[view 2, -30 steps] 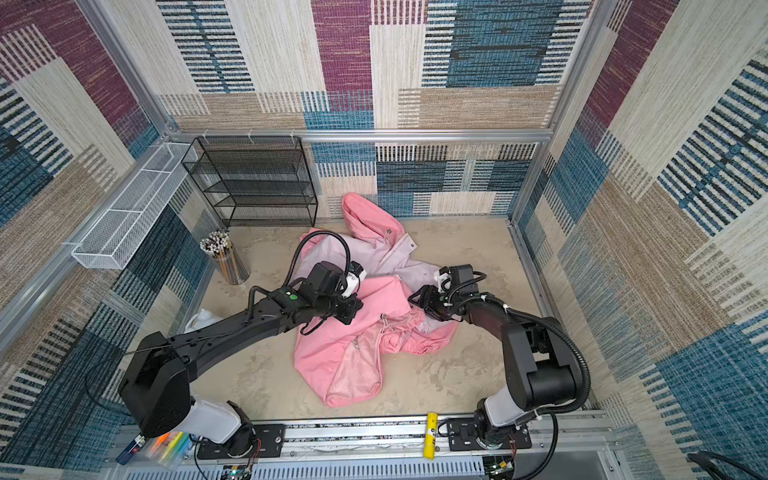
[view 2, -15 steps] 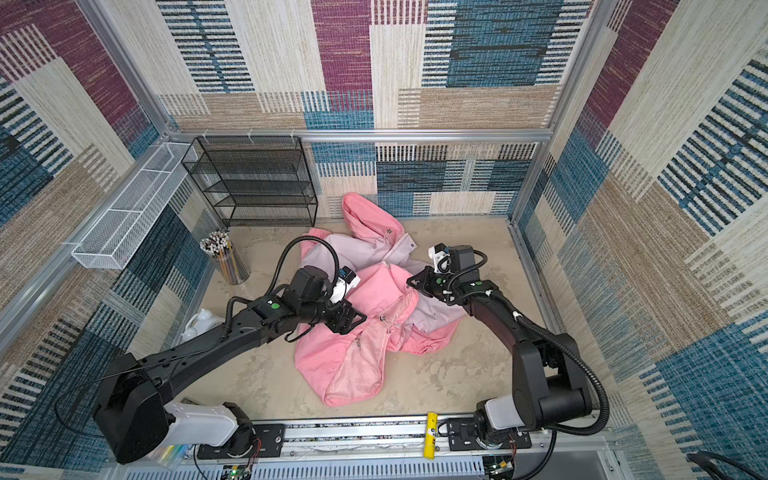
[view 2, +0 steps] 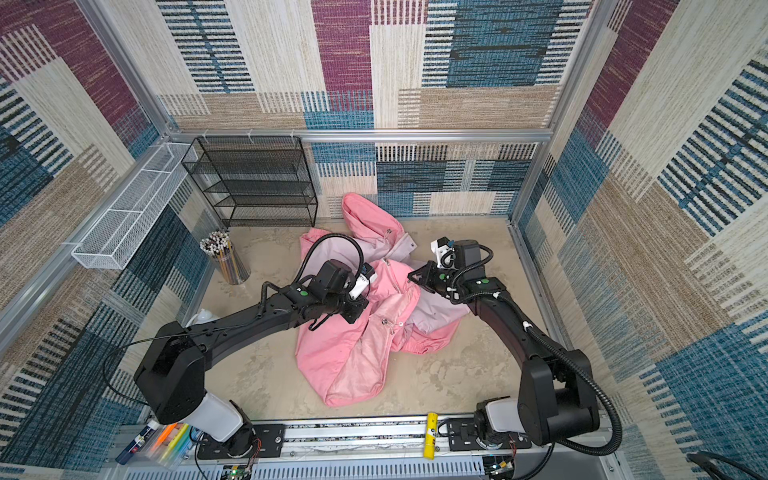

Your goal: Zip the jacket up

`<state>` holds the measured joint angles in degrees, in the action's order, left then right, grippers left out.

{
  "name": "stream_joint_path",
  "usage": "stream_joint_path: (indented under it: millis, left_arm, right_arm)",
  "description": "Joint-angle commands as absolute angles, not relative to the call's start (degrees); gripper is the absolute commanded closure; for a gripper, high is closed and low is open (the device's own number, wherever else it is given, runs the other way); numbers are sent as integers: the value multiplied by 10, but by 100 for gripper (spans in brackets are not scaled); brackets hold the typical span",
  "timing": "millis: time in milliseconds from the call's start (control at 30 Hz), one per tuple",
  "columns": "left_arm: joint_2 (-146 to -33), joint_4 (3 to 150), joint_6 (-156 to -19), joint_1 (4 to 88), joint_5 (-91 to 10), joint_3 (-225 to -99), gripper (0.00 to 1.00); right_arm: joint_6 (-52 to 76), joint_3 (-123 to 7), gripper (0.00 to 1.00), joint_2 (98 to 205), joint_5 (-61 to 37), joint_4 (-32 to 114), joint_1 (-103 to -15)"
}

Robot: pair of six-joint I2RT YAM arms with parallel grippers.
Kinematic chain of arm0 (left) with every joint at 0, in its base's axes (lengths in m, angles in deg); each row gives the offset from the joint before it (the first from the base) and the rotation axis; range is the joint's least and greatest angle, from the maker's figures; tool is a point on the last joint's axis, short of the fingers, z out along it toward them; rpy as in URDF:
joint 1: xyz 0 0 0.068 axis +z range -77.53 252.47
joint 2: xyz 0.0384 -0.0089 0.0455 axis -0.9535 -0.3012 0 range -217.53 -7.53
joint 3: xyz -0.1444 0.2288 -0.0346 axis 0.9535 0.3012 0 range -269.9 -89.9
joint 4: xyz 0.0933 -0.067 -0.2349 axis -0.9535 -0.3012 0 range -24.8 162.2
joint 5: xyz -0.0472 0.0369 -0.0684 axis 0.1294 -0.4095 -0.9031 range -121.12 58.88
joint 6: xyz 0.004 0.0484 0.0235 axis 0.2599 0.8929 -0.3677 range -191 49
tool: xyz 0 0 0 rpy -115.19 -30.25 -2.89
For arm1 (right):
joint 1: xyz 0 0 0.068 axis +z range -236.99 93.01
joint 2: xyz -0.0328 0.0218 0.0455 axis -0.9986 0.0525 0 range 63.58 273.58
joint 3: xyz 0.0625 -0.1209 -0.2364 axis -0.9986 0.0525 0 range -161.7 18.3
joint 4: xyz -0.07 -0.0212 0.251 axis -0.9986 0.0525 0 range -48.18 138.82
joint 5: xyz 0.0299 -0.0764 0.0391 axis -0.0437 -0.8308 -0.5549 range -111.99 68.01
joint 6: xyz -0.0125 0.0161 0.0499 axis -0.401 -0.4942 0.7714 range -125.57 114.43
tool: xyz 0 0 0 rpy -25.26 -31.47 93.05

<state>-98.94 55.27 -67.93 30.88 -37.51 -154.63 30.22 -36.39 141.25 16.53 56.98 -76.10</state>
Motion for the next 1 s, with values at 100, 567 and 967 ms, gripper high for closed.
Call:
stream_joint_path:
  millis: [100, 567, 967]
  left_arm:
    - [-999, 502, -604, 358, -405, -1622, 100]
    - [-977, 238, -494, 555, -540, -1877, 100]
    - [-776, 200, -698, 619, -499, -1678, 39]
  right_arm:
    - [311, -445, 100, 1398, 144, 571, -771]
    - [435, -444, 100, 1352, 145, 586, -579]
    - [363, -468, 13, 1378, 16, 738, -484]
